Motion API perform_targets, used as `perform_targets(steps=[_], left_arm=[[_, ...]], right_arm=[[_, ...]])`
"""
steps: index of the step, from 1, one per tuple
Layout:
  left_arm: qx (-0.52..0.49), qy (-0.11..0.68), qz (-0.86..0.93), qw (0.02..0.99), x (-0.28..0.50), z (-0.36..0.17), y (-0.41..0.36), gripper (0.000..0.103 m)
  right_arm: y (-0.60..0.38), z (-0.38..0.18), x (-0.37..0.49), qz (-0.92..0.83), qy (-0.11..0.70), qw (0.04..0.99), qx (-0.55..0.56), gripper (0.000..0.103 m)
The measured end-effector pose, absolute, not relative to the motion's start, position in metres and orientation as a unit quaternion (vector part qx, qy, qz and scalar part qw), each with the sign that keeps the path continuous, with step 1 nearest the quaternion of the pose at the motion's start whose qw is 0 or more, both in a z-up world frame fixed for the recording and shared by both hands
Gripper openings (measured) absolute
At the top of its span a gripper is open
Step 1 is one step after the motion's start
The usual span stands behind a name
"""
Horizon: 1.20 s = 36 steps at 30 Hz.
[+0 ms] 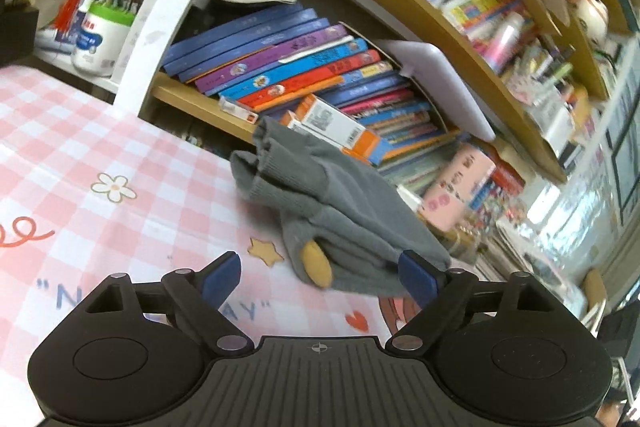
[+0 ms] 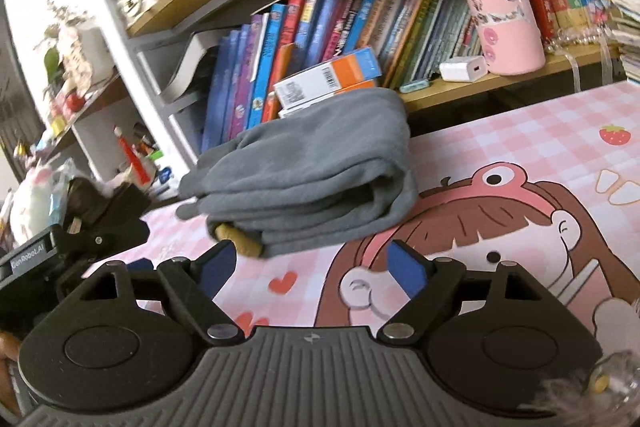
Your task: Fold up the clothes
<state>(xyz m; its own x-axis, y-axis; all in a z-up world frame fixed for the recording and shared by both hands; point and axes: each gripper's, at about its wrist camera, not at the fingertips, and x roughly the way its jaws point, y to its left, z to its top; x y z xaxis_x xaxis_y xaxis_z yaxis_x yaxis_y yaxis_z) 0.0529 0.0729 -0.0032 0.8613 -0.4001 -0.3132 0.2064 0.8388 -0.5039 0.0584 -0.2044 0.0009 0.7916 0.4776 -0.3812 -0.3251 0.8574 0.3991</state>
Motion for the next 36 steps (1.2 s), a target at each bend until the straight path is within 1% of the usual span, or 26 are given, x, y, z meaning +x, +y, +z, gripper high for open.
perform_targets(steps=[8, 13, 16, 18, 25, 27, 30, 36], left_arm=[[-0.172, 0.207, -0.122, 0.955, 0.023, -0.001, 0.061, 0.089], [-0.1, 0.202, -0.087, 0.97, 0.016, 0.003, 0.046, 0.09], [-0.074, 0.205, -0.091, 0.972, 0.015, 0.003, 0.038, 0.094], [-0.06, 0.207, -0.095, 0.972, 0.014, 0.002, 0.033, 0.095], [-0.053, 0.217, -0.094, 0.97, 0.009, 0.0, 0.026, 0.097], [-0.051, 0.213, -0.091, 0.972, 0.007, 0.0, 0.026, 0.099], [-0.051, 0.216, -0.083, 0.971, 0.009, 0.0, 0.026, 0.1], [-0.056, 0.218, -0.068, 0.972, 0.011, 0.0, 0.026, 0.1]], right_arm=[[-0.193, 0.001, 0.034, 0.197, 0.237, 0.944, 0.12, 0.09], [-0.188, 0.002, 0.022, 0.148, 0.229, 0.959, 0.074, 0.093], [-0.185, 0.002, 0.017, 0.128, 0.218, 0.966, 0.046, 0.096], [-0.181, 0.003, 0.014, 0.119, 0.211, 0.97, 0.02, 0.098], [-0.166, 0.003, 0.006, 0.089, 0.202, 0.974, -0.053, 0.101], [-0.167, 0.002, 0.002, 0.09, 0.202, 0.973, -0.056, 0.103], [-0.168, 0.002, 0.001, 0.094, 0.202, 0.974, -0.053, 0.103], [-0.169, -0.001, 0.01, 0.104, 0.229, 0.967, -0.042, 0.103]])
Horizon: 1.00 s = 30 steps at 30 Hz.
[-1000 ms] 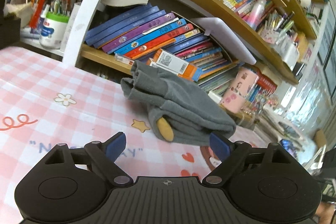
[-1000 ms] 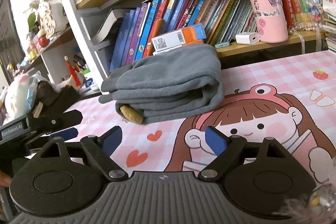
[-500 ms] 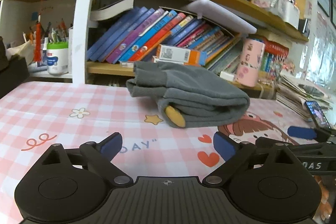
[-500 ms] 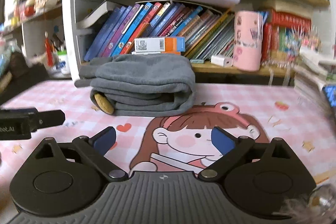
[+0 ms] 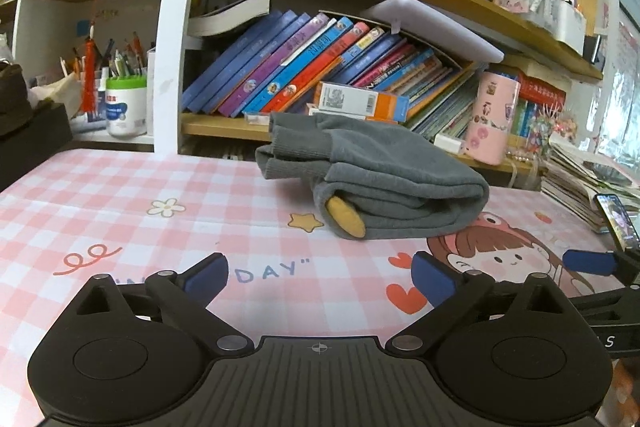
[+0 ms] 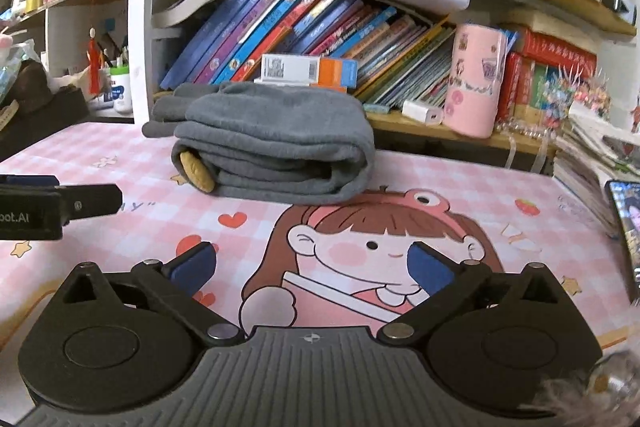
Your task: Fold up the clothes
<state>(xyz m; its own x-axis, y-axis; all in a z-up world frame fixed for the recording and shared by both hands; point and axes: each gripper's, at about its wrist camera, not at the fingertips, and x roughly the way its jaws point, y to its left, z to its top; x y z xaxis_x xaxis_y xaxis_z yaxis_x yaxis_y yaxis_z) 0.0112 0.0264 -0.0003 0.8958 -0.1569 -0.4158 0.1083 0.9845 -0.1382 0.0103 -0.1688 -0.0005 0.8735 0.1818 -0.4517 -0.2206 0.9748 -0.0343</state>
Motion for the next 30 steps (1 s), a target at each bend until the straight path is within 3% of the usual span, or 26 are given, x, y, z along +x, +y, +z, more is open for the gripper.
perform_targets(steps=[12, 30], left_arm=[[0.006, 0.194, -0.063, 0.979, 0.002, 0.004, 0.007, 0.103], [-0.018, 0.219, -0.043, 0.975, 0.01, 0.0, 0.015, 0.103]], right_arm=[[-0.164, -0.001, 0.008, 0.113, 0.226, 0.966, -0.055, 0.103], [-0.166, -0.003, 0.013, 0.117, 0.244, 0.961, -0.05, 0.103]])
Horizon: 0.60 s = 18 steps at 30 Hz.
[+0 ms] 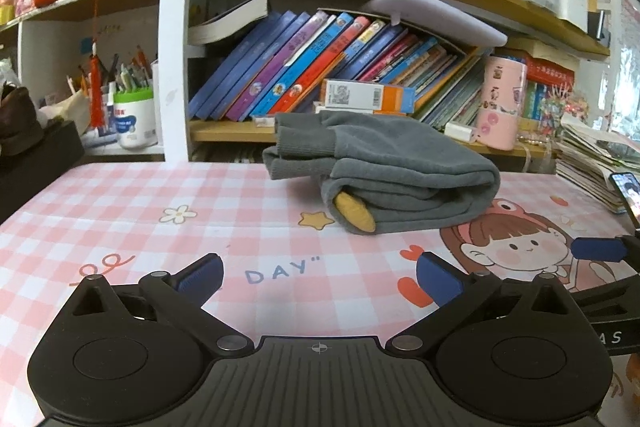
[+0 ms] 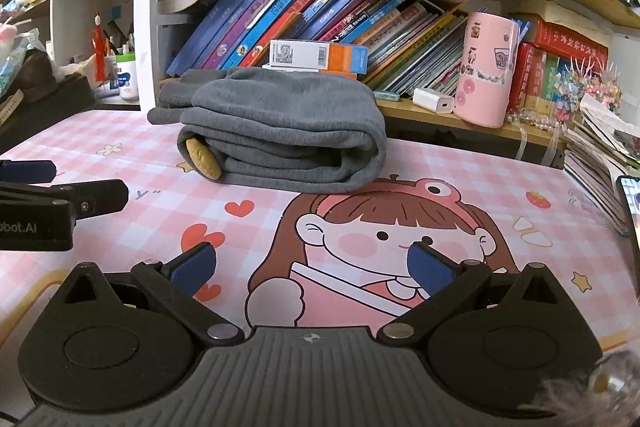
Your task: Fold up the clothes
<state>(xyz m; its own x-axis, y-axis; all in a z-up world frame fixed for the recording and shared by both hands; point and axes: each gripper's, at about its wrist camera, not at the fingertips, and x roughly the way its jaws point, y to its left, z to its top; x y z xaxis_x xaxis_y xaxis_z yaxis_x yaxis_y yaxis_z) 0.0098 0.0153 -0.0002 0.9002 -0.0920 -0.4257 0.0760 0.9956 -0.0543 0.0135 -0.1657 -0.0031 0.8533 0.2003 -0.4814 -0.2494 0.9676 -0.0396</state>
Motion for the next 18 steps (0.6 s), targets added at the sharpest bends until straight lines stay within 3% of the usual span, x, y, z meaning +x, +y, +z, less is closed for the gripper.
perform_targets(steps=[18], left_arm=[[-0.012, 0.213, -0.054, 0.976, 0.0077, 0.0002, 0.0132, 0.103]], right_arm=[[-0.1646, -0.0035, 0.0148, 0.119, 0.248, 0.96, -0.051, 0.103]])
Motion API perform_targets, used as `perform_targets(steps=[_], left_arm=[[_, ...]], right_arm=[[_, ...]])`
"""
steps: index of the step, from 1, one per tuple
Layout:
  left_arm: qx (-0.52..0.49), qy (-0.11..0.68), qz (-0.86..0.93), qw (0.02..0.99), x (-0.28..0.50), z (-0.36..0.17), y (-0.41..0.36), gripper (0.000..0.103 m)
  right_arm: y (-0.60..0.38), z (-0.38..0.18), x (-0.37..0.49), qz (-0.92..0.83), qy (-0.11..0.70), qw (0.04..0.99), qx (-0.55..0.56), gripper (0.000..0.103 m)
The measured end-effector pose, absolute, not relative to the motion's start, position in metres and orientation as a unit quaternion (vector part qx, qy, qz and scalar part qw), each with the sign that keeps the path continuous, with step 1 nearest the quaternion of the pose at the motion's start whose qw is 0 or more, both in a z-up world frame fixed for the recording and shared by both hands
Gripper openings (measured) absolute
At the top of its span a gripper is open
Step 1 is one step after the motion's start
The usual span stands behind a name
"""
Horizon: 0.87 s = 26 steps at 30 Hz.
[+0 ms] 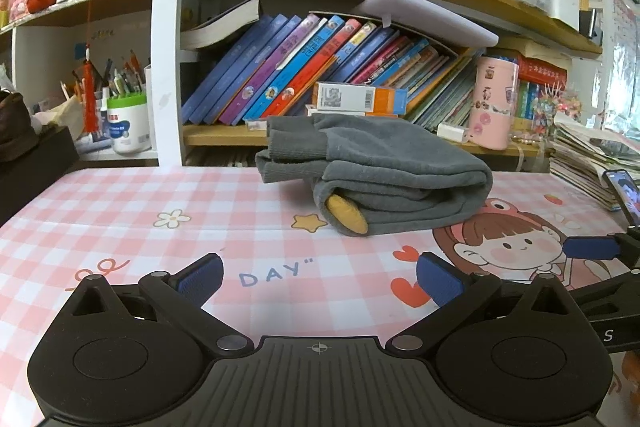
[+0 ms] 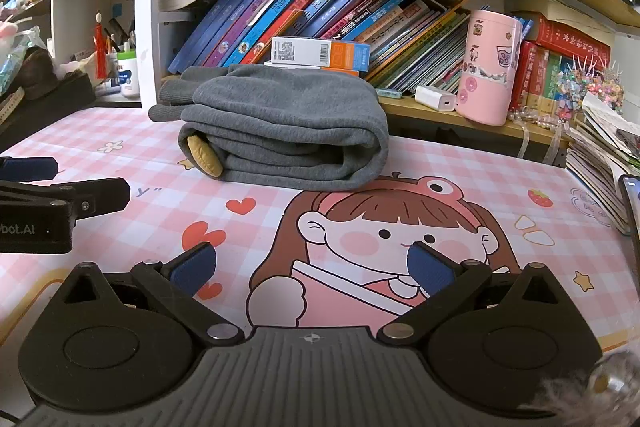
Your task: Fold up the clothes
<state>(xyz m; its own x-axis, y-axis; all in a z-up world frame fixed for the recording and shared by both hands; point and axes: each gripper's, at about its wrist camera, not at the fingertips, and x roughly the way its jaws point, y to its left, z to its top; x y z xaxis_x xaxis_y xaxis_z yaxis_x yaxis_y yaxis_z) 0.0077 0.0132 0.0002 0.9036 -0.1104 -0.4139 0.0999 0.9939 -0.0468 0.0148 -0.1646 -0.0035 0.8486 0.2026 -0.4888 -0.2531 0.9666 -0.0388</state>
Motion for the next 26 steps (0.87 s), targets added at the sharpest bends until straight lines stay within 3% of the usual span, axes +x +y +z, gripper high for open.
perform_targets(steps=[26], left_arm=[[-0.01, 0.205, -0.061, 0.977, 0.0051, 0.0005, 0.0118, 0.103]], right_arm=[[-0.1649, -0.0042, 0.0164, 0.12, 0.254, 0.958, -0.051, 0.103]])
